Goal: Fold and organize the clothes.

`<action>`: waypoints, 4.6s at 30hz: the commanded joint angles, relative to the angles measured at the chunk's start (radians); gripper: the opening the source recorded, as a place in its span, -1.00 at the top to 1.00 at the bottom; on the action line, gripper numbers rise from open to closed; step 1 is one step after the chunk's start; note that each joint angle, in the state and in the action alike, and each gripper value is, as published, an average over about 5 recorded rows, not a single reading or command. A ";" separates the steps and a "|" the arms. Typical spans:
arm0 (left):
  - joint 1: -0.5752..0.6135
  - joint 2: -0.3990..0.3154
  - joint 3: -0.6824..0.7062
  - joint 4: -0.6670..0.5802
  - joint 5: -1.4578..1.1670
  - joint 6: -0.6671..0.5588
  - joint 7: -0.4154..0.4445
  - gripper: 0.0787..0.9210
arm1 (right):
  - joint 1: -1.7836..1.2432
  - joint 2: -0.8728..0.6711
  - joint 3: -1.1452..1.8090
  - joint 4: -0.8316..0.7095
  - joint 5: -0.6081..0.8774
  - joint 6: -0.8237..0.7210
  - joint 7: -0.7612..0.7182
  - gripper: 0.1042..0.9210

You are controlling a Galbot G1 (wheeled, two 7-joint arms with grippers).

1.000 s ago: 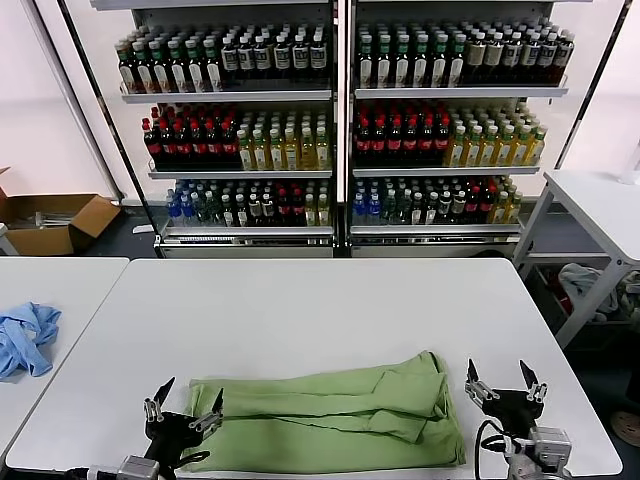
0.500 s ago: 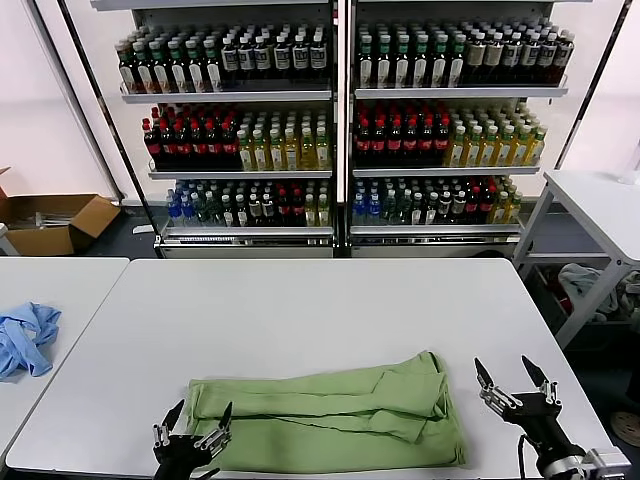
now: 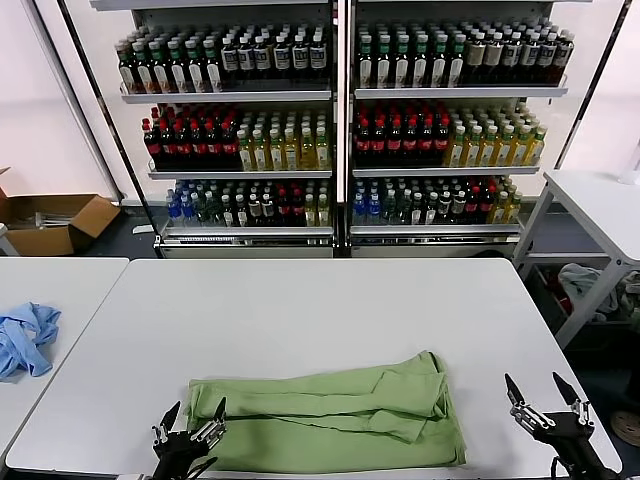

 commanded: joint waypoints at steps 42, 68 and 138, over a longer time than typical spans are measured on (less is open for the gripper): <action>-0.110 -0.014 -0.007 0.034 -0.019 -0.043 -0.011 0.87 | 0.049 0.045 -0.047 0.110 -0.084 -0.006 0.156 -0.76; -0.024 0.000 -0.377 -0.180 -0.040 0.079 -0.093 0.92 | 0.125 0.037 -0.108 0.121 -0.107 -0.044 0.173 -0.76; -0.355 -0.105 0.455 -0.026 0.489 0.034 -0.035 -0.73 | 0.158 0.046 -0.156 0.118 -0.145 -0.042 0.175 -0.76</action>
